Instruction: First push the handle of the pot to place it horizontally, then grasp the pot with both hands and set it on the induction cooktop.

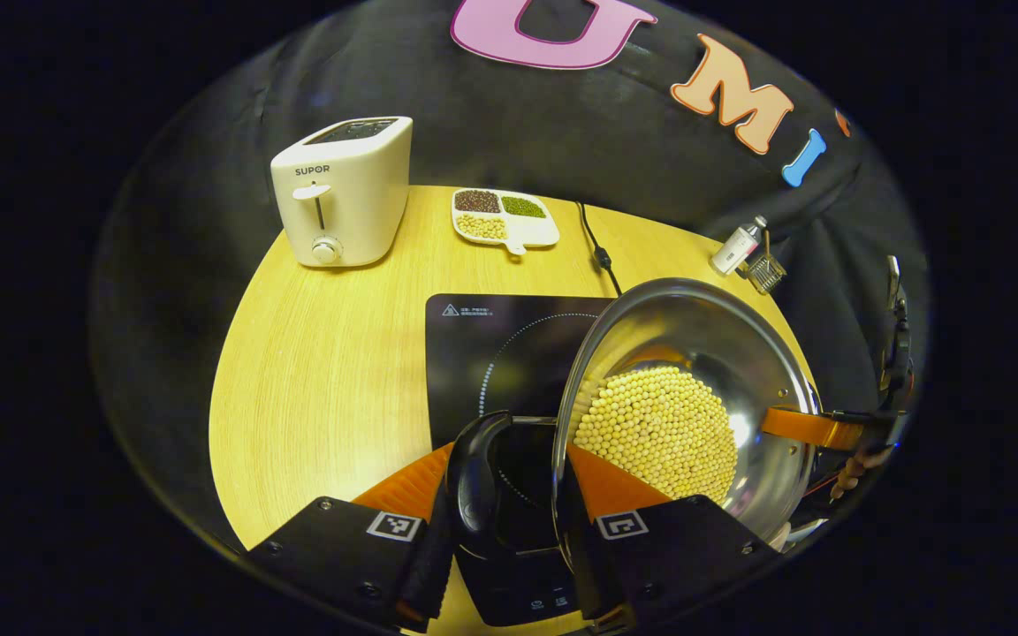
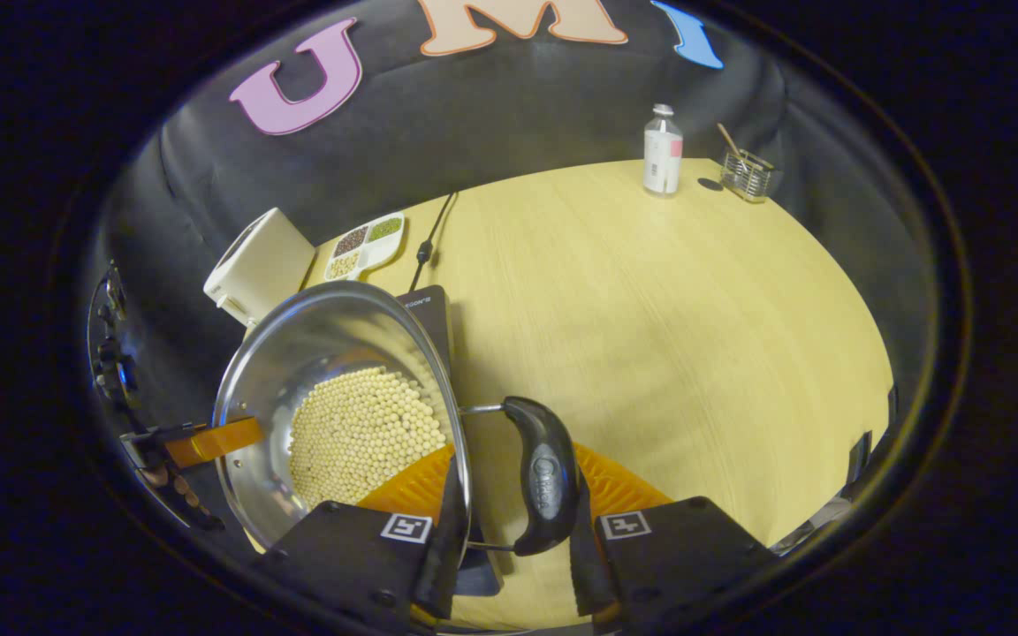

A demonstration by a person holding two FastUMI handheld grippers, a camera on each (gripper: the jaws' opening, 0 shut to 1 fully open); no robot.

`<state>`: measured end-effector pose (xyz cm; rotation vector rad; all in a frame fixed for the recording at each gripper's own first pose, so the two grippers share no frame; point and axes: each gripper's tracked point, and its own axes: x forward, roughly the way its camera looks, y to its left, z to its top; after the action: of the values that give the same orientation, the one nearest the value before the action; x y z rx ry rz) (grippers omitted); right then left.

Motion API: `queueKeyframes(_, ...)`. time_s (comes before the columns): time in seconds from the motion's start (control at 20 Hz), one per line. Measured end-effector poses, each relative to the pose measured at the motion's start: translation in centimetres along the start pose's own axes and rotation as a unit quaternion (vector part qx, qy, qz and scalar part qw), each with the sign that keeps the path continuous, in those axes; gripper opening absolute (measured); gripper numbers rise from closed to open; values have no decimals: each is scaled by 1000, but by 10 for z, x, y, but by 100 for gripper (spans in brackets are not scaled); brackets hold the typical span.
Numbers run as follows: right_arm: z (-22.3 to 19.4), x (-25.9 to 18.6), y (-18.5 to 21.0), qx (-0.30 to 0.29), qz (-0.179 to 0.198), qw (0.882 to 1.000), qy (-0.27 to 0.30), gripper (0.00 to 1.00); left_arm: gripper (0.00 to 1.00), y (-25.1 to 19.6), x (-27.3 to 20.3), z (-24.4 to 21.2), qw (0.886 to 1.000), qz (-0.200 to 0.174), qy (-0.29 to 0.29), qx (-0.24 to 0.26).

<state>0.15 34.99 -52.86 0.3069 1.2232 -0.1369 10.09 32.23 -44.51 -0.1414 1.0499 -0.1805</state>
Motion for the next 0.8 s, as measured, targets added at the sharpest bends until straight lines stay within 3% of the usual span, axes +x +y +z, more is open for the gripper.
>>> queueKeyframes(0.1,3,4,7,-1,0,1000,3,54,58,7,3,1,1000,1,3,-6)
queueKeyframes(0.15,5,7,11,1,1,1000,4,48,58,10,5,5,1000,3,-4,-3)
queueKeyframes(0.2,5,10,15,1,2,1000,6,54,58,12,7,8,1000,5,-4,0)
queueKeyframes(0.35,9,19,28,5,7,1000,10,54,58,24,6,17,1000,11,-8,5)
queueKeyframes(0.4,11,21,32,3,8,1000,10,48,58,28,6,20,1000,12,-11,4)
queueKeyframes(0.55,18,27,42,-1,11,1000,9,48,57,34,7,25,1000,15,-19,0)
queueKeyframes(0.6,19,28,43,-1,11,1000,8,55,57,36,7,27,1000,16,-23,1)
queueKeyframes(0.65,20,29,44,0,11,1000,8,48,57,37,9,29,1000,17,-25,3)
queueKeyframes(0.8,18,32,44,-4,8,1000,5,50,59,36,10,30,999,22,-26,9)
